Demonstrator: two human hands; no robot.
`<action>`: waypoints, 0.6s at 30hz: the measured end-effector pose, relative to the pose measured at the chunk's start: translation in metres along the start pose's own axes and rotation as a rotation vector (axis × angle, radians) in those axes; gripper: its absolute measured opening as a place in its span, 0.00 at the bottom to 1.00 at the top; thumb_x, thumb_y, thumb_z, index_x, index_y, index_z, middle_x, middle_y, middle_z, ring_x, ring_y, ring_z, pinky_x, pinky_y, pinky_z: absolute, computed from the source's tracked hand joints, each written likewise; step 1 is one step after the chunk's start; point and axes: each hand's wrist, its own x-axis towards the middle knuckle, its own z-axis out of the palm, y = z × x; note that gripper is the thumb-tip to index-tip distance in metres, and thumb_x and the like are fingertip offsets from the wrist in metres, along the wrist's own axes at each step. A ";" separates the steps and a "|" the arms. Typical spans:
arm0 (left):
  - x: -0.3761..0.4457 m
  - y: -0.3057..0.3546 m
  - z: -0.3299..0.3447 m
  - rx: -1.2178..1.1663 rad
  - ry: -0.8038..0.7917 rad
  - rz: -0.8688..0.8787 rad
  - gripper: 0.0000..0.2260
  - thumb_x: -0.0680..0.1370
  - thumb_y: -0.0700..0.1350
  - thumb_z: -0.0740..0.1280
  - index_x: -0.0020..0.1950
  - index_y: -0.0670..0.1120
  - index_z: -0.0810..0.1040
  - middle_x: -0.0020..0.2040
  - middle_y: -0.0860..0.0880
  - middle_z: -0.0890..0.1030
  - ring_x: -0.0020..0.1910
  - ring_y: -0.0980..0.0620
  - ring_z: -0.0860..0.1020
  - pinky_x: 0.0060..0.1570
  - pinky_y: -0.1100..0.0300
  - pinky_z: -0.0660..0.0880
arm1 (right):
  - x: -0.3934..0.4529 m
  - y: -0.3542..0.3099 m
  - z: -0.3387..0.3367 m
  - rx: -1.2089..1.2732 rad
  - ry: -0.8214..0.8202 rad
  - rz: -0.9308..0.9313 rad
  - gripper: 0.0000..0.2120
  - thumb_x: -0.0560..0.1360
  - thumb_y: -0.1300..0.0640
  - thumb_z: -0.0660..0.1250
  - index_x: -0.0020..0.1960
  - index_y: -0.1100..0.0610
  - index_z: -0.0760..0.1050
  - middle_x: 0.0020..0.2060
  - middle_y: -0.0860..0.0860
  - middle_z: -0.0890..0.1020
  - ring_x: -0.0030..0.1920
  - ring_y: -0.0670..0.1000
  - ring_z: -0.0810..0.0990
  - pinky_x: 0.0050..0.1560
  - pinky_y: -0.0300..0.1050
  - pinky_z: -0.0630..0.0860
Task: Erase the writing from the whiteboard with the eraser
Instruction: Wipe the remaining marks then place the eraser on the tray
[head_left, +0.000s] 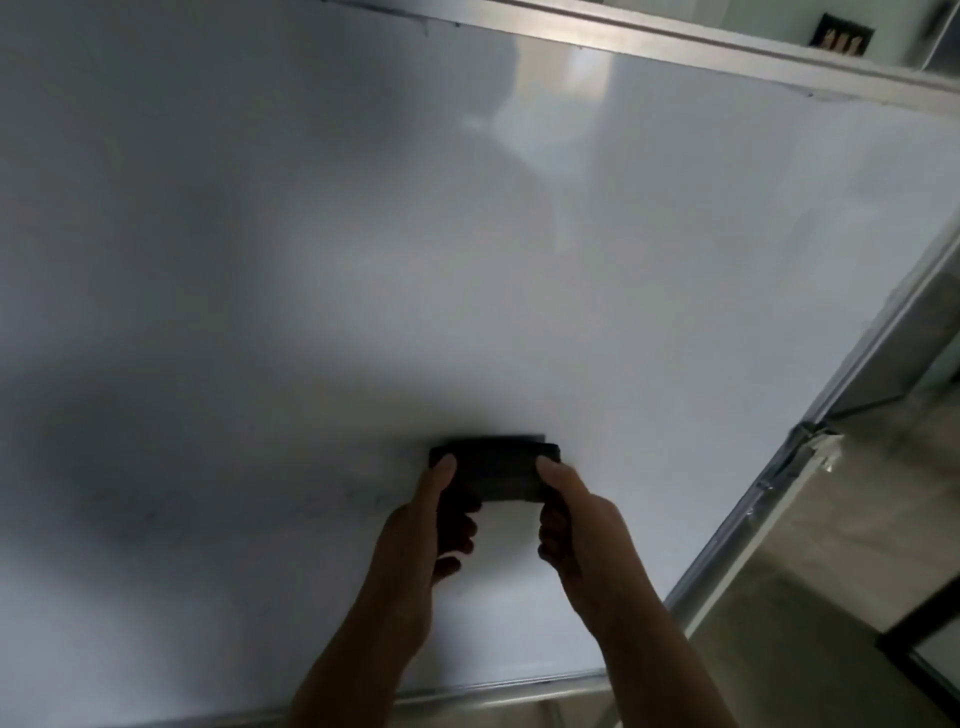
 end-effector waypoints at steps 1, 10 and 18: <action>0.001 0.002 -0.001 -0.001 -0.011 0.014 0.22 0.75 0.59 0.64 0.40 0.41 0.83 0.33 0.44 0.81 0.32 0.49 0.76 0.38 0.57 0.69 | 0.001 -0.001 -0.001 0.002 0.009 -0.005 0.14 0.70 0.51 0.73 0.30 0.53 0.72 0.25 0.48 0.59 0.25 0.47 0.56 0.26 0.41 0.53; 0.015 -0.082 -0.027 -0.003 0.051 -0.440 0.26 0.71 0.63 0.68 0.40 0.38 0.83 0.30 0.46 0.78 0.27 0.52 0.70 0.28 0.63 0.62 | 0.015 0.096 -0.026 -0.041 0.132 0.361 0.21 0.68 0.46 0.75 0.41 0.65 0.77 0.24 0.48 0.58 0.23 0.46 0.54 0.24 0.38 0.51; 0.003 0.012 -0.013 0.061 -0.029 0.091 0.26 0.63 0.68 0.65 0.32 0.45 0.84 0.36 0.38 0.82 0.28 0.50 0.74 0.34 0.58 0.69 | 0.009 -0.011 0.007 -0.192 -0.012 -0.027 0.39 0.56 0.36 0.73 0.44 0.73 0.76 0.21 0.49 0.61 0.22 0.48 0.57 0.26 0.41 0.52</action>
